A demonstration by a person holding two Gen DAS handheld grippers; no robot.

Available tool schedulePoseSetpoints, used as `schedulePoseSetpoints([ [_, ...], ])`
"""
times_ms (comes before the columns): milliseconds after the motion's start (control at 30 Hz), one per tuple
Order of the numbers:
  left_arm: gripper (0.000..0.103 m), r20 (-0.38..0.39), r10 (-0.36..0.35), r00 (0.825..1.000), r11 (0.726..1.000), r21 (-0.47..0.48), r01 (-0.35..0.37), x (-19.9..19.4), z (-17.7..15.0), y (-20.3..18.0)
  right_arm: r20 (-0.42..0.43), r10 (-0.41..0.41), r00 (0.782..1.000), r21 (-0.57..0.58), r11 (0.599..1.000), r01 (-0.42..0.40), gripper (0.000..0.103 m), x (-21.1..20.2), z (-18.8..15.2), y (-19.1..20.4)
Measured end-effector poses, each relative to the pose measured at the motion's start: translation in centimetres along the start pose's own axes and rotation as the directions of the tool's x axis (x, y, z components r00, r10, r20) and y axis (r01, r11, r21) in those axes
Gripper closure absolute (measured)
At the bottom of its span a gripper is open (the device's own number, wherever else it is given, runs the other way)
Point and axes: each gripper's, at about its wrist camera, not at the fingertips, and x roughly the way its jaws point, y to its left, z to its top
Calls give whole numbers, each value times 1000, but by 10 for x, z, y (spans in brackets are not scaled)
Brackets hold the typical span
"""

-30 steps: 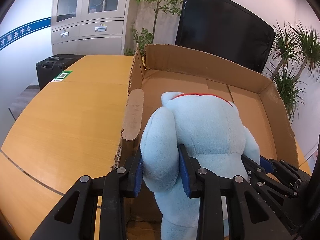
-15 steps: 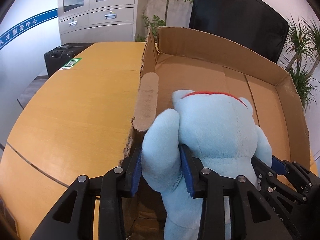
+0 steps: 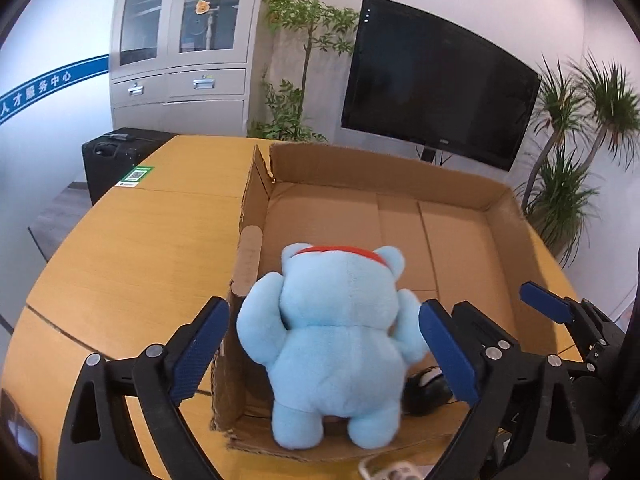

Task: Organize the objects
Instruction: 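Lower the plush toy into the box and open the left gripper, then move both tools toward the black UGREEN box on the table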

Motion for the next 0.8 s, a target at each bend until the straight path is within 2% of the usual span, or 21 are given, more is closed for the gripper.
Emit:
schedulePoseSetpoints([
  [33, 5, -1, -11, 1000, 1000, -7, 11, -5, 1, 1, 11, -7, 1000, -5, 1000, 7, 9, -4, 1, 1],
  [67, 4, -8, -28, 1000, 1000, -13, 28, -11, 2, 2, 28, -17, 999, -6, 1000, 17, 1, -12, 3, -2],
  [133, 2, -6, -65, 998, 998, -24, 65, -19, 1, 3, 35, -13, 999, 14, 1000, 12, 1, -19, -1, -8],
  [233, 1, -15, -131, 991, 991, -14, 131, -30, -3, -9, -61, 15, 998, 0, 1000, -15, 1, -19, -4, -18],
  [400, 1, -82, -217, 973, 973, 60, 222, -41, -16, -45, -54, -70, 996, 44, 996, 72, 1, -52, -24, -50],
  [467, 1, -119, -274, 954, 958, 57, 282, -41, -21, -57, -75, -84, 994, 70, 994, 89, 1, -62, -37, -67],
  [500, 1, -167, -303, 938, 946, 68, 317, -39, -25, -66, -91, -84, 992, 81, 993, 92, 1, -65, -43, -74],
  [533, 1, -229, -336, 914, 928, 84, 363, -34, -29, -76, -109, -84, 990, 97, 991, 95, 1, -68, -52, -83],
  [567, 1, -268, -365, 892, 909, 102, 403, -31, -32, -87, -130, -85, 988, 116, 988, 100, 1, -72, -64, -94],
  [600, 1, -294, -380, 877, 897, 116, 427, -29, -36, -95, -144, -87, 986, 129, 986, 106, 1, -75, -73, -102],
  [733, 1, -341, -386, 857, 872, 168, 460, -31, -54, -124, -202, -68, 977, 201, 973, 109, 1, -82, -119, -136],
  [800, 1, -397, -414, 819, 850, 154, 504, -25, -65, -138, -235, -42, 971, 251, 963, 102, 1, -84, -148, -154],
])
